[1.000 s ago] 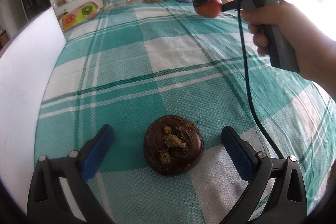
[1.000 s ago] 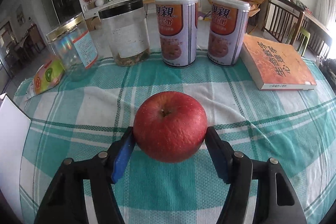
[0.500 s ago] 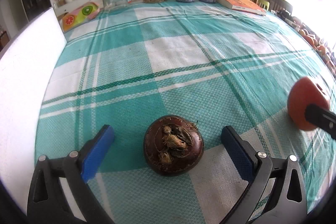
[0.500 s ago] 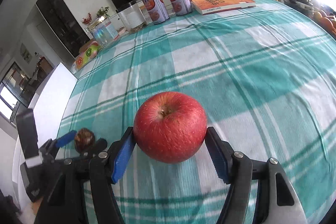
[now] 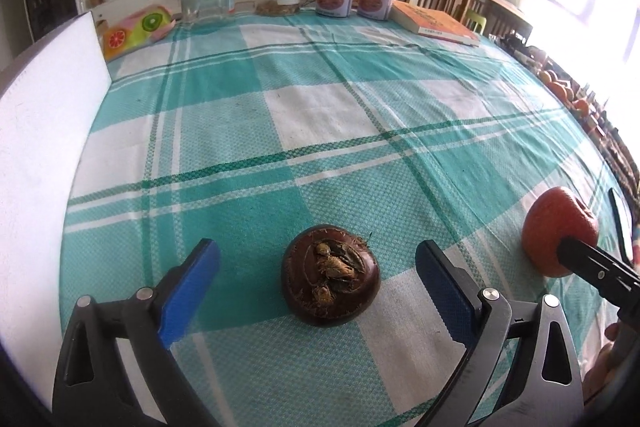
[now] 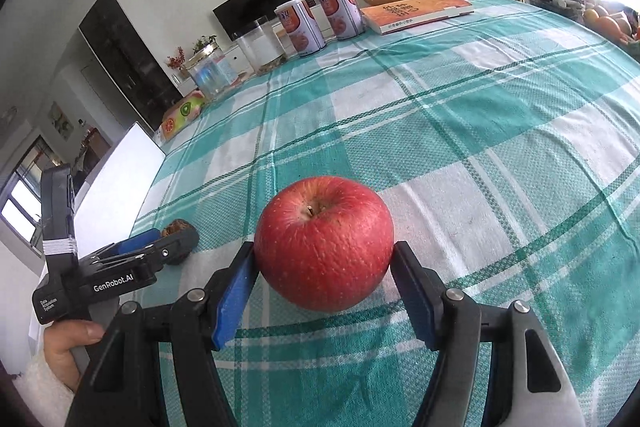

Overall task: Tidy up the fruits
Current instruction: 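Carry the mangosteen and red apple into the box and open both tools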

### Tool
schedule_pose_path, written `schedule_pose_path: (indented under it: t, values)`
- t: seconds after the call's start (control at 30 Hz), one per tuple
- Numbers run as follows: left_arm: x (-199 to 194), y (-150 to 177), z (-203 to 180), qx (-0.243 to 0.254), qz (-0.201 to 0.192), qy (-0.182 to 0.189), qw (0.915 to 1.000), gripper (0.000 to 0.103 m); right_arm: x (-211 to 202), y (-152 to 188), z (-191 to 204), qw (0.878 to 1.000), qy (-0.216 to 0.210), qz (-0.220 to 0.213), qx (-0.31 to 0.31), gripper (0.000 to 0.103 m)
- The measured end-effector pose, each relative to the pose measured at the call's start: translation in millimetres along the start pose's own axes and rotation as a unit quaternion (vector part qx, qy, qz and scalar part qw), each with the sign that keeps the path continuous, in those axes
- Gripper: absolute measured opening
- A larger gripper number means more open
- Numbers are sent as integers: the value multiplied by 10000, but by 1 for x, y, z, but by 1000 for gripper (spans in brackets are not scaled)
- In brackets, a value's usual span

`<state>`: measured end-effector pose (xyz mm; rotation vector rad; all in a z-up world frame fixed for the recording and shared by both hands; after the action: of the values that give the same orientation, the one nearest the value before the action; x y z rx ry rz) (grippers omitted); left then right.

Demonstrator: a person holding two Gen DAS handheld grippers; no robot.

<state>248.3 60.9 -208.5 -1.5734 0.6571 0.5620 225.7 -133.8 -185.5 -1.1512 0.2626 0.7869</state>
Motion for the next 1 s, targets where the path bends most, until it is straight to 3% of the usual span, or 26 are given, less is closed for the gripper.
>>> schedule_pose_path:
  t: [0.03, 0.07, 0.1, 0.23, 0.3, 0.4, 0.47, 0.53, 0.63, 0.7, 0.8, 0.9, 1.0]
  values:
    - [2, 1, -4, 96, 34, 2, 9999, 81, 0, 0, -1, 10000, -42, -3, 75, 67]
    - [2, 2, -6, 270, 24, -142, 9995, 61, 0, 0, -2, 9998, -92, -8, 165, 67]
    - [1, 3, -8, 461, -8, -261, 9986, 48, -1, -1, -4, 9996, -144, -12, 256, 67]
    - [-28, 14, -12, 46, 112, -42, 9999, 48, -3, 0, -4, 9987, -264, 45, 443, 67]
    - [-69, 20, -15, -516, 113, 426, 9977, 48, -8, 2, 8, 9983, -405, 145, 401, 67]
    - [-146, 25, -15, -1231, 91, 1238, 9846, 48, -20, 9, 57, 9944, -949, 420, 220, 67]
    - [-193, 20, 3, -1467, -70, 1381, 9795, 48, -28, 14, 110, 9872, -1451, 654, -57, 67]
    - [-228, 9, 46, -1593, -391, 1035, 9810, 48, -35, 16, 172, 9769, -1905, 825, -503, 67]
    - [-250, 4, 136, -1848, -626, 34, 9808, 48, -41, 24, 268, 9534, -2557, 1093, -1170, 67]
    - [-251, 15, 200, -2083, -559, -770, 9734, 48, -36, 37, 324, 9363, -2778, 1345, -1675, 67]
    - [-242, 42, 276, -2477, -321, -1606, 9549, 48, -17, 69, 386, 9111, -2738, 1710, -2562, 67]
    - [-226, 72, 317, -2801, 58, -1933, 9403, 48, 10, 109, 421, 8900, -2497, 2157, -3146, 67]
    - [-216, 88, 327, -3228, 363, -1707, 9302, 51, 38, 139, 436, 8792, -2154, 2519, -3422, 67]
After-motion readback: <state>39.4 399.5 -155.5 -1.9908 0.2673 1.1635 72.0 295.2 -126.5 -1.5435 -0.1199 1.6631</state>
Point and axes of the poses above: each gripper's, at about its wrist camera, not at the fingertips, and x roughly the way its jaws point, z to its left, y to its underside, the point moved 10 cm from there along x, roughly the way its jaws point, and after that the axes turned 8 degrees about -z, right-handed, at the moved point
